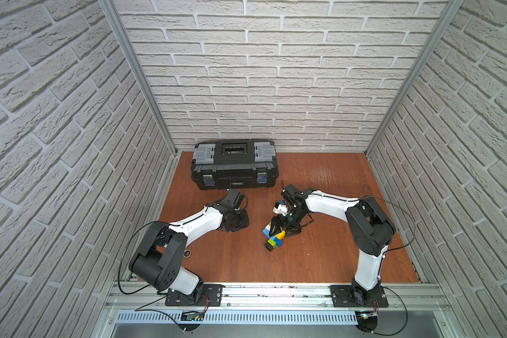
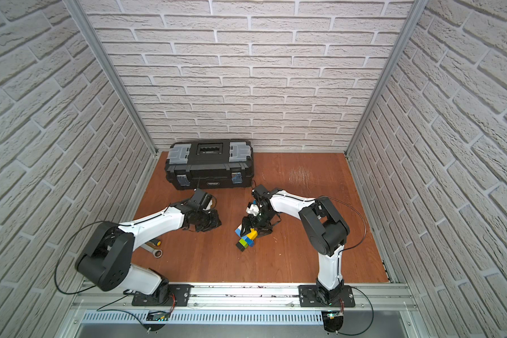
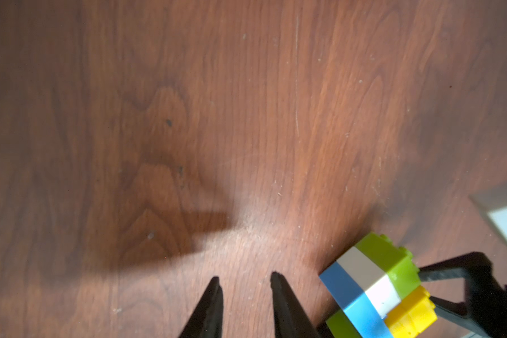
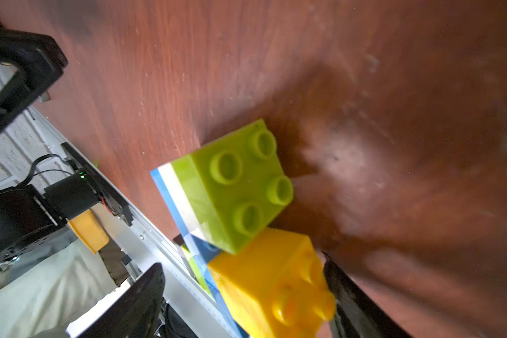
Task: Assemble the number 4 with lego
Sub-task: Adjust the lego brick at the center of the board.
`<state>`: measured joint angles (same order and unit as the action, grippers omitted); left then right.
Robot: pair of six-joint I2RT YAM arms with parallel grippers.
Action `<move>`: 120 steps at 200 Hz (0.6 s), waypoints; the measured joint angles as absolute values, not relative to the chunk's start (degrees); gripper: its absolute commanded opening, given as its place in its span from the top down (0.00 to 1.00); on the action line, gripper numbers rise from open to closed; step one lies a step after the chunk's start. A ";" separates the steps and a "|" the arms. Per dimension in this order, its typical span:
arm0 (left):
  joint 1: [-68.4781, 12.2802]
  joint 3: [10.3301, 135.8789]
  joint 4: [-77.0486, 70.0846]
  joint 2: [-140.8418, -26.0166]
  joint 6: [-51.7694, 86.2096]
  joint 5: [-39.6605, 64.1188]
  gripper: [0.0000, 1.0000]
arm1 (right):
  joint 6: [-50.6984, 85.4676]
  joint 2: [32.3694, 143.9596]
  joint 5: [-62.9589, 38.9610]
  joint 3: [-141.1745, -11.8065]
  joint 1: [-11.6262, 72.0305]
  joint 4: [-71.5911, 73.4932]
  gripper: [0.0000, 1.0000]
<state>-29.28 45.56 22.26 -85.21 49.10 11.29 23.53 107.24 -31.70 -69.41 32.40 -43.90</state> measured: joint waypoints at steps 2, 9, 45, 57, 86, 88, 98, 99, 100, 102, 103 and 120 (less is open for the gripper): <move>-29.30 45.60 22.26 -85.27 49.10 11.29 0.69 | 23.53 106.89 -31.27 -69.34 32.45 -44.18 0.15; -29.41 45.71 22.26 -85.52 49.10 11.38 0.69 | 23.73 105.32 -28.69 -68.90 32.93 -44.93 0.14; -29.98 47.51 22.22 -87.37 49.10 11.70 0.70 | 28.34 97.06 -14.26 -66.37 39.68 -48.14 0.15; -30.15 48.45 22.02 -88.14 49.10 11.75 0.70 | 30.65 96.12 -10.00 -66.19 44.18 -48.71 0.15; -31.16 50.50 21.17 -90.63 49.10 11.92 0.71 | 35.83 96.64 -3.62 -66.08 51.68 -48.90 0.16; -31.29 50.63 21.10 -90.80 49.10 11.90 0.71 | 36.10 96.68 -3.27 -66.08 51.90 -48.88 0.16; -31.94 51.18 20.91 -91.64 49.10 11.99 0.71 | 37.30 97.01 -1.91 -66.08 52.40 -48.86 0.17; -31.99 51.20 20.91 -91.70 49.10 11.99 0.71 | 37.41 97.10 -1.76 -66.08 52.40 -48.86 0.17; -32.10 51.29 20.91 -91.81 49.08 11.99 0.71 | 37.47 97.12 -1.69 -66.08 52.40 -48.88 0.17; -32.25 51.37 20.91 -91.94 49.08 11.99 0.71 | 37.71 97.21 -1.43 -66.11 52.40 -48.90 0.17; -32.29 51.42 20.91 -91.98 49.08 12.01 0.71 | 37.78 97.23 -1.32 -66.11 52.40 -48.90 0.17; -33.65 51.92 20.69 -92.95 49.10 12.08 0.72 | 38.87 98.24 0.62 -66.22 52.34 -49.10 0.18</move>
<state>-33.65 51.92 20.69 -92.95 49.10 12.08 38.87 98.24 0.62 -66.22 52.34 -49.10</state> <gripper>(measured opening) 0.286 0.821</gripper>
